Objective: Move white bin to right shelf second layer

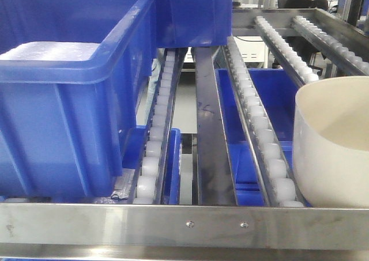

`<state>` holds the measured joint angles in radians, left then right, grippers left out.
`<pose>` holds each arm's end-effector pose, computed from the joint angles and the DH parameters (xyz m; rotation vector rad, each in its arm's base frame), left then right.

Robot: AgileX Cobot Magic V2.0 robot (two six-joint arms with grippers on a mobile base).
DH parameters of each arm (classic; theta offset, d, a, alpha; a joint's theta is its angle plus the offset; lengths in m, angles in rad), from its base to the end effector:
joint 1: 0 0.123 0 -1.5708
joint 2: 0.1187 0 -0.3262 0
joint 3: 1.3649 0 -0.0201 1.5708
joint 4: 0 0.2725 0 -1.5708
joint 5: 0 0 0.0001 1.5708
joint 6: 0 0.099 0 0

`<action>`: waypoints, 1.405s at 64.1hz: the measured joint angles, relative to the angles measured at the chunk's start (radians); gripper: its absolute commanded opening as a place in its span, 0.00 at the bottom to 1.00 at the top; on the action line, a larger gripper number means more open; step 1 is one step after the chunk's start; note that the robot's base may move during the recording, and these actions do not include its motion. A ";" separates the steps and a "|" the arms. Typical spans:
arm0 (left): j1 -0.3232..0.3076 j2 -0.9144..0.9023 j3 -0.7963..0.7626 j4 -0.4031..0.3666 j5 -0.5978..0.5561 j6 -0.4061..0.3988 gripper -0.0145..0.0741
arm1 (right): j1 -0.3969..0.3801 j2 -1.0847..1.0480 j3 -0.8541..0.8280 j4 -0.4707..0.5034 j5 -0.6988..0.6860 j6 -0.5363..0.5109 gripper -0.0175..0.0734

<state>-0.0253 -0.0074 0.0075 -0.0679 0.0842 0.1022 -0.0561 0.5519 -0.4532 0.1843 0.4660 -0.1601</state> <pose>0.0445 -0.0017 0.2032 0.0514 1.5669 0.0028 0.1053 0.0023 0.2979 0.0107 2.0401 0.0521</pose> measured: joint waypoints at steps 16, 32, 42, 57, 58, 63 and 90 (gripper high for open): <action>0.000 0.000 0.000 0.000 0.000 0.000 0.26 | 0.000 -0.133 0.093 0.000 -0.097 0.000 0.26; 0.000 0.000 0.000 0.000 0.000 0.000 0.26 | 0.000 -0.147 0.106 0.000 -0.099 0.000 0.26; 0.000 0.000 0.000 0.000 0.000 0.000 0.26 | 0.000 -0.147 0.106 0.000 -0.099 0.000 0.26; 0.000 0.000 0.000 0.000 0.000 0.000 0.26 | 0.042 -0.180 0.128 0.000 -0.153 0.000 0.26; 0.000 0.000 0.000 0.000 0.000 0.000 0.26 | 0.044 -0.186 0.136 0.000 -0.164 0.000 0.26; 0.000 0.000 0.000 0.000 0.000 0.000 0.26 | 0.047 -0.218 0.168 -0.018 -0.194 0.000 0.26; 0.000 0.000 0.000 0.000 0.000 0.000 0.26 | 0.054 -0.558 0.411 -0.053 -0.229 0.045 0.26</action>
<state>-0.0253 -0.0074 0.0075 -0.0679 0.0842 0.1022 -0.0018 -0.0064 -0.0424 0.1313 0.2373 -0.1147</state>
